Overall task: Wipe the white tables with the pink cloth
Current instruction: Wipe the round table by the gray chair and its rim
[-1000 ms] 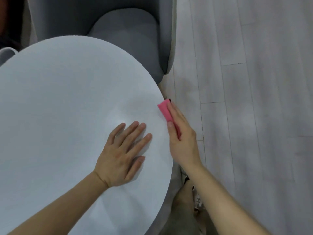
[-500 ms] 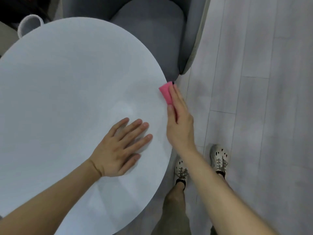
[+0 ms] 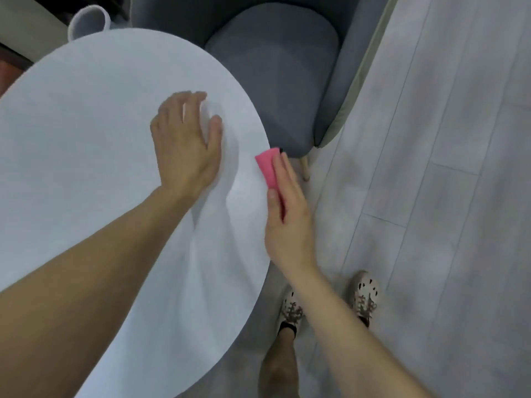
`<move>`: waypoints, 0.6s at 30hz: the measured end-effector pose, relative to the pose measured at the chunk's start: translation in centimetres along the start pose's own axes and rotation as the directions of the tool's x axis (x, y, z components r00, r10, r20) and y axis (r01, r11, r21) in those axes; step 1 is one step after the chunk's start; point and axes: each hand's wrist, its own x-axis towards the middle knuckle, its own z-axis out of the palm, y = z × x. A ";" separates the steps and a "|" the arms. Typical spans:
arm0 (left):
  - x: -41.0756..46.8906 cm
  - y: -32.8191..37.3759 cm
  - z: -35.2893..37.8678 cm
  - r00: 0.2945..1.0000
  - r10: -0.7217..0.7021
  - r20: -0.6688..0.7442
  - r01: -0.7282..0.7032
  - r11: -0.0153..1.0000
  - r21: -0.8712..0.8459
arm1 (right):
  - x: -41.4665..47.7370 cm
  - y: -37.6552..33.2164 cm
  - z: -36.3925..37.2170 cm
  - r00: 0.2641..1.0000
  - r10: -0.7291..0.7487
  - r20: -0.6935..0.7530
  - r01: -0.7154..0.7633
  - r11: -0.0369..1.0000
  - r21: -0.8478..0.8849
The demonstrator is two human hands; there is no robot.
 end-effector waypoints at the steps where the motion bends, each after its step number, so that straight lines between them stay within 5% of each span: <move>1: 1.5 0.5 0.7 0.995 -0.093 0.021 0.092 0.995 0.049 | -2.3 0.4 -0.3 1.000 0.003 0.010 -0.004 1.000 0.010; 4: 2.9 1.2 2.8 0.978 -0.206 0.025 0.199 0.968 0.155 | -1.4 1.1 -1.0 0.997 -0.010 0.072 0.008 1.000 0.021; 11: 2.8 0.6 4.3 0.970 -0.233 -0.065 0.240 0.960 0.146 | 18.8 -1.8 1.1 0.947 -0.039 0.318 0.068 0.994 -0.080; 18: 2.6 0.7 4.2 0.968 -0.246 -0.047 0.251 0.950 0.187 | 8.1 0.1 -2.8 0.960 0.018 0.279 -0.008 0.999 -0.036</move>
